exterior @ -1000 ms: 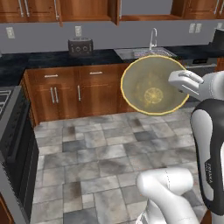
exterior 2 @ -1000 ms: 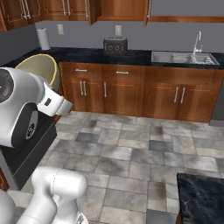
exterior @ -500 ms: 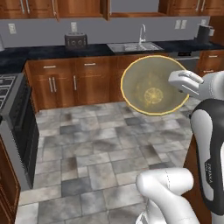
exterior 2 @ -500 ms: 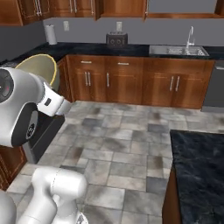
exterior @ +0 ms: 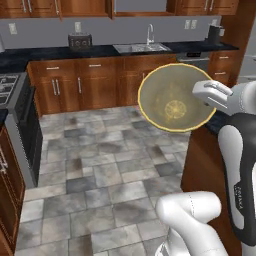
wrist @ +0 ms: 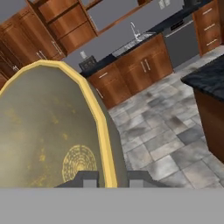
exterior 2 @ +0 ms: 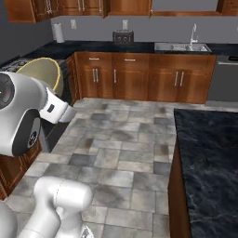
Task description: Pick up the bowls from the cabinet and place each bowl in front of a stool on the dining counter.
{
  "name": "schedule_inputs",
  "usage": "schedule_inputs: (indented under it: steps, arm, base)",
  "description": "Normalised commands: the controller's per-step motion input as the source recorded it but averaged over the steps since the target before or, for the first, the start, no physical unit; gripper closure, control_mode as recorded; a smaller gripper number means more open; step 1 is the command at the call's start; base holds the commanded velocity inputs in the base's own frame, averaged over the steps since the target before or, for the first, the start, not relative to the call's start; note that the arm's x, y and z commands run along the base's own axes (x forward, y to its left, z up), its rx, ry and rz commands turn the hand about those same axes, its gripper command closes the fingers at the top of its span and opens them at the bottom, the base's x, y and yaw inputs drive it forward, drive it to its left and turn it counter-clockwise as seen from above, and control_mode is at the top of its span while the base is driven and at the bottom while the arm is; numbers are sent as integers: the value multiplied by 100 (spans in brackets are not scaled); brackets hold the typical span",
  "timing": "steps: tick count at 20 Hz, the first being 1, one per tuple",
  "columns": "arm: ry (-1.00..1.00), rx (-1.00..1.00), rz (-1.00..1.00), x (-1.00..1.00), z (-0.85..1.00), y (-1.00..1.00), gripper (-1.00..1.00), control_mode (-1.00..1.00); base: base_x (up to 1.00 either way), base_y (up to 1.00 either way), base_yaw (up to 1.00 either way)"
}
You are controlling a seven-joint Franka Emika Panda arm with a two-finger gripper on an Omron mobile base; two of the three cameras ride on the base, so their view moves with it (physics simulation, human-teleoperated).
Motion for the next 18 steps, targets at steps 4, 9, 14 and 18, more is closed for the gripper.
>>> schedule_inputs:
  steps: [4, 9, 14, 18]
  arm:
    - [0, 0, 0, 0, 0, 0, 100, 100]
    - [0, 0, 0, 0, 0, 0, 100, 100]
    - [0, 0, 0, 0, 0, 0, 100, 100]
    - [0, 0, 0, 0, 0, 0, 100, 100]
  base:
    - [-100, -19, -6]
    - [-100, -28, -7]
    - [-100, -33, -8]
    - [-100, -34, -7]
